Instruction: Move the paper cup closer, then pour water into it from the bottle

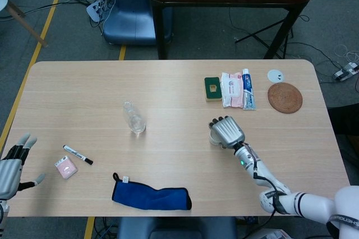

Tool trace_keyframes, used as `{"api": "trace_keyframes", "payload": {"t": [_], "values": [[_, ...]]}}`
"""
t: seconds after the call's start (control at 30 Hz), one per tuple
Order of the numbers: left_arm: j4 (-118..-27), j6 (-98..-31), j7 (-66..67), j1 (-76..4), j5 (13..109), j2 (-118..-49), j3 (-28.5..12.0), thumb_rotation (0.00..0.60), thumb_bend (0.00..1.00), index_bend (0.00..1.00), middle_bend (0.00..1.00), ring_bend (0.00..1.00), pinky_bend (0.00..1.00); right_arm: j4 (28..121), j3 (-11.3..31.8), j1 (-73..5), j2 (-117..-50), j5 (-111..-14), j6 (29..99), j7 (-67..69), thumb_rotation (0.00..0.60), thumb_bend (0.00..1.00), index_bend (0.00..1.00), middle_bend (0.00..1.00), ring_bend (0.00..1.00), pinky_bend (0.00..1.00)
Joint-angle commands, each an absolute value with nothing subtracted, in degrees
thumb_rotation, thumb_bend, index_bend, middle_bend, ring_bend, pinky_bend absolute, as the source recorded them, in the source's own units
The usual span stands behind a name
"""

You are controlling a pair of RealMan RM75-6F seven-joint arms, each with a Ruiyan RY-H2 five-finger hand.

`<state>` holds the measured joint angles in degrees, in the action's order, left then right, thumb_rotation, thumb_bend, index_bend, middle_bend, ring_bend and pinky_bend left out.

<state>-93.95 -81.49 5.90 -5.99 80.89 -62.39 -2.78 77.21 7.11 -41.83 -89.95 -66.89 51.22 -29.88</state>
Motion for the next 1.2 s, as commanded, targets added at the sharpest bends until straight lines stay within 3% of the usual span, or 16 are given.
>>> {"api": "trace_keyframes", "payload": {"t": [0.03,0.83,1.2], "values": [[-93.95,-81.43,5.96,-6.02,80.85,-62.4,-2.78,0.6,0.13,0.11,0.02,0.14,0.48,77.13,7.21,-41.94,-90.06,-66.86,51.37,-29.72,0.6,0.14,0.43,0.39,0.4,0.5],[-93.76,-82.04,8.73,-5.96,80.18,-62.95,-3.09,0.6,0.13,0.11,0.02,0.14,0.48,79.6,12.31,-51.58,-94.74,-59.17,50.2,-42.38,0.6,0.14,0.44,0.41,0.41,0.51],[-94.28,-81.78,8.69,-5.92,79.48,-62.52,-3.25,0.6,0.13,0.13,0.03,0.14,0.48,74.67,13.94,-56.21,-98.79,-54.56,48.32,-42.96,0.6,0.14,0.44,0.41,0.41,0.51]]}}
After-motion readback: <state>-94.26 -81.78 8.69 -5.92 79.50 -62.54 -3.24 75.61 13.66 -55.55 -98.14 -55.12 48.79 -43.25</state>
